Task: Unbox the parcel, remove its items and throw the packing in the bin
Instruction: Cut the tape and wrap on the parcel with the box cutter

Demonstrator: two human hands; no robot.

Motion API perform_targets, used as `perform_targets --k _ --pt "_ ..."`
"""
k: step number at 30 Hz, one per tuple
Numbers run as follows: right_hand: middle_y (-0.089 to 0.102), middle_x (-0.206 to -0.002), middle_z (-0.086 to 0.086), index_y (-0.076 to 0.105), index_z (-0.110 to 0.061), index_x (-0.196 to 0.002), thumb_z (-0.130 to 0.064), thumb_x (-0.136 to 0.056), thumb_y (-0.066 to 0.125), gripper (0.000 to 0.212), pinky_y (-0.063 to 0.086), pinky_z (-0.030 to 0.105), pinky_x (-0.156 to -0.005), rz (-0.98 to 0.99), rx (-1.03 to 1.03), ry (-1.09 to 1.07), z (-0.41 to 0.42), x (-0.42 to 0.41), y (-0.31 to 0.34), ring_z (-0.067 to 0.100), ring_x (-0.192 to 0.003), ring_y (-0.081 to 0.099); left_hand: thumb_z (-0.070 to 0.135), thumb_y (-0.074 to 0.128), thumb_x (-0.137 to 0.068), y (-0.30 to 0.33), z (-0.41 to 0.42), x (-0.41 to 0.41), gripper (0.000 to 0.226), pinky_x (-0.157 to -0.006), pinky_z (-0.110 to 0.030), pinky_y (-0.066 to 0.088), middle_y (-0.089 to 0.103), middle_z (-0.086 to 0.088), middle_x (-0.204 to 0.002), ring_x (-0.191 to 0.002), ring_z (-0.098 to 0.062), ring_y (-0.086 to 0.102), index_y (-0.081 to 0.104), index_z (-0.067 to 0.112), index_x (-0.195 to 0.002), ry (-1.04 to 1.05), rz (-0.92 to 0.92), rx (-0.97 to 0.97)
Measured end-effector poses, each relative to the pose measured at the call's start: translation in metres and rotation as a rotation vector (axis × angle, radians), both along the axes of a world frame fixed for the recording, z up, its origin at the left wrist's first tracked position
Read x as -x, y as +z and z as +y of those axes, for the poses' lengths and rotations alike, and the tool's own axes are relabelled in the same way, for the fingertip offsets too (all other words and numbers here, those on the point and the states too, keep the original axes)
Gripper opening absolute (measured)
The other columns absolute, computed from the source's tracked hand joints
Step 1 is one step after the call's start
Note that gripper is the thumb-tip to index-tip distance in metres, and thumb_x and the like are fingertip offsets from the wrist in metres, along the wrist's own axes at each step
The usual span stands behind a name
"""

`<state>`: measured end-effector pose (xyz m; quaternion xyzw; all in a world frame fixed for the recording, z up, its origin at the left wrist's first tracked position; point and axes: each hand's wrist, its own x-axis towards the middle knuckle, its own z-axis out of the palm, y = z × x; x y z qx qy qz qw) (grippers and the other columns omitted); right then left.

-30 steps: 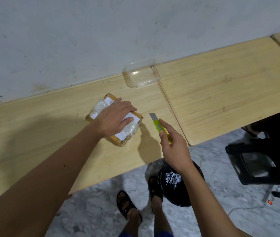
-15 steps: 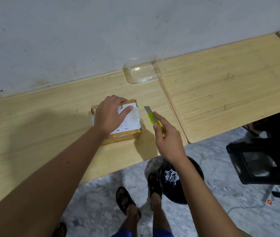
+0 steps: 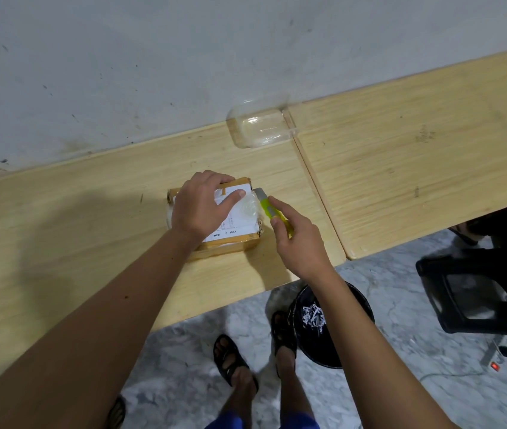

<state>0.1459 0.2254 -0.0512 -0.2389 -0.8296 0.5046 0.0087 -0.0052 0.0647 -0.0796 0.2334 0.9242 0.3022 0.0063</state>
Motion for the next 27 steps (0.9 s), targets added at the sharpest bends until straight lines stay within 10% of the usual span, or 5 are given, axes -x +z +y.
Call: perform_targets --k 9,22,27 --pt "0.057 -0.065 -0.034 0.057 -0.038 -0.143 -0.026 -0.106 0.051 0.039 0.04 0.016 -0.067 0.0 0.03 0.052 0.012 0.005 -0.007 -0.003 -0.065 0.057 0.055 0.072 -0.093 0.001 0.001 -0.002 0.038 -0.091 -0.037 0.056 0.073 0.012 -0.121 -0.108 -0.015 0.068 0.075 0.028 -0.119 0.028 -0.085 -0.031" --pt "0.077 -0.097 0.018 0.051 -0.045 -0.145 -0.022 -0.105 0.052 0.046 0.054 0.038 -0.074 -0.026 -0.042 0.192 0.016 -0.03 0.014 0.035 -0.079 0.068 0.053 0.074 -0.091 0.002 0.003 -0.003 0.036 -0.093 -0.041 0.056 0.073 0.013 -0.12 -0.108 -0.016 0.069 0.075 0.028 -0.117 0.046 -0.114 -0.05" --pt "0.065 -0.065 -0.003 0.05 -0.036 -0.149 -0.017 -0.106 0.051 0.047 0.042 0.015 -0.051 -0.054 -0.085 0.184 0.007 -0.043 0.021 0.006 -0.054 0.058 0.053 0.074 -0.091 0.004 0.003 -0.004 0.036 -0.092 -0.04 0.057 0.074 0.012 -0.12 -0.107 -0.017 0.07 0.075 0.028 -0.117 0.048 -0.109 -0.042"
